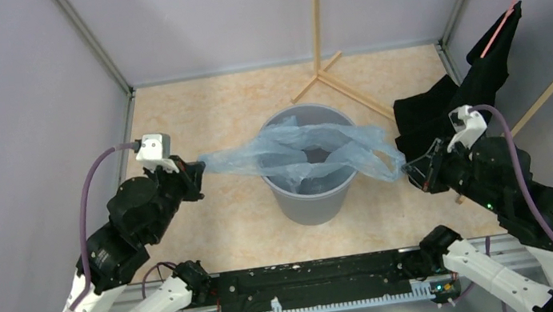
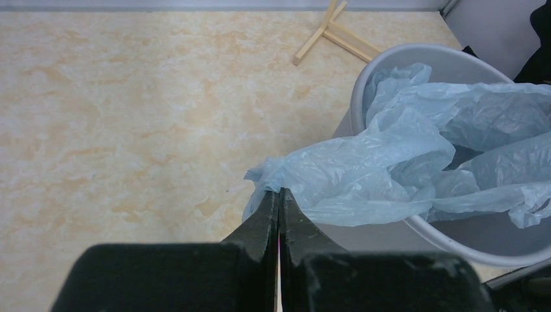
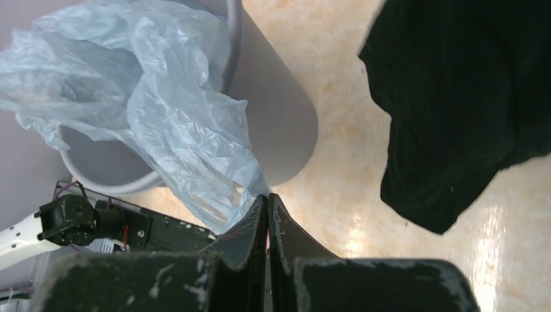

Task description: Put the trash bags into the trash bin

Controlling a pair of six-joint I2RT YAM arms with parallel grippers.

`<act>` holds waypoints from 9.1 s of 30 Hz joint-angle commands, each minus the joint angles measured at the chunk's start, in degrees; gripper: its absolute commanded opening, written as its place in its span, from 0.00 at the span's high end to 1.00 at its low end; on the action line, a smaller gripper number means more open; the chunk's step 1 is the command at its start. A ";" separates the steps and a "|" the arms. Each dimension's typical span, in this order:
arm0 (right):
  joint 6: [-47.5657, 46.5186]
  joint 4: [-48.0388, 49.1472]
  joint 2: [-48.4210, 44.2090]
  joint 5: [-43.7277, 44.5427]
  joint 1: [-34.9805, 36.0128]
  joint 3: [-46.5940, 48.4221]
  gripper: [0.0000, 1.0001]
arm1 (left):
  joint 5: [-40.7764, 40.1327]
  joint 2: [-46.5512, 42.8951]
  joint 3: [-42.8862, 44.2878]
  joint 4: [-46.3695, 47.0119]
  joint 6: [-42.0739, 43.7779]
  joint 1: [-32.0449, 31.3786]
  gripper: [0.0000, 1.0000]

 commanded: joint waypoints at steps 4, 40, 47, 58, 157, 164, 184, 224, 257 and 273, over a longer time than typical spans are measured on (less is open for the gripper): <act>9.74 -13.91 -3.90 10.18 -0.35 1.31 1.00 | 4.35 -4.07 -2.43 -2.62 -3.37 -0.04 1.00; -1.98 23.29 14.46 -11.52 2.74 4.84 0.08 | 7.57 -0.80 -5.47 -0.56 -7.45 -0.04 1.00; -2.25 11.61 14.77 10.44 2.84 1.43 0.08 | 7.58 -1.60 -6.18 -0.33 -8.41 -0.04 1.00; -0.47 34.52 17.29 -12.64 2.83 -13.73 0.41 | 8.02 -0.43 -7.36 1.46 -7.53 -0.04 1.00; -3.85 27.22 4.75 44.10 35.86 -12.34 0.98 | -6.29 -5.02 -8.22 -0.75 -4.82 -0.05 1.00; 0.00 24.72 5.94 44.04 35.86 -16.50 0.93 | -4.80 -6.87 -9.50 -4.05 -6.44 -0.04 1.00; 7.47 31.23 5.30 47.02 35.86 -27.63 0.79 | -5.03 -10.24 -16.90 -9.11 -27.50 -0.09 1.00; -9.36 27.60 8.36 29.09 22.75 -19.19 0.11 | 3.33 4.81 -0.06 -18.82 -14.66 -0.04 0.02; -28.31 44.01 38.32 1.01 11.32 5.30 0.05 | 10.42 32.60 20.66 -6.47 8.19 -0.04 0.41; -26.89 56.76 47.27 -15.62 1.12 8.01 0.71 | 2.10 41.62 26.93 -5.43 12.17 2.21 0.67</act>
